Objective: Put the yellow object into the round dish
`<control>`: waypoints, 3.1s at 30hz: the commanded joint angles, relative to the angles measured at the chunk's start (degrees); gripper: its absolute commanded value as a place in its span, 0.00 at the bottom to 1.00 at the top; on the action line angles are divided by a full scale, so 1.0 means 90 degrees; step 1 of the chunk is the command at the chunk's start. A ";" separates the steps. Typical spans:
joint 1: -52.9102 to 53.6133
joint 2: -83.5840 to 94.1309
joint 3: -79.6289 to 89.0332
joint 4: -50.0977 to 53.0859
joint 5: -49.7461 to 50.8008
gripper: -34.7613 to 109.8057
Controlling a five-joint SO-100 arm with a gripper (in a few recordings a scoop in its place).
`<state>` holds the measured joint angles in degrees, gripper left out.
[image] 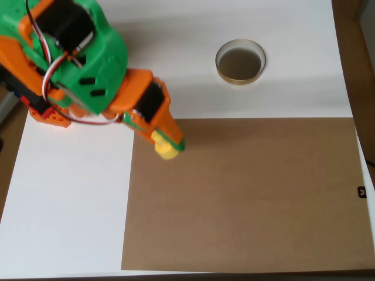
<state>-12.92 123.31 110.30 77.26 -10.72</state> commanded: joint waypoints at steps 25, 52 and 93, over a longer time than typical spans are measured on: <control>-0.4121 -0.0566 -0.0303 0.1279 -0.0811 0.24; -0.5088 -0.3438 -0.2148 -0.0127 -0.0459 0.24; -0.5479 -0.6982 -0.5459 0.0391 0.0469 0.24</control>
<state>-61.00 58.71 65.21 79.80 -6.24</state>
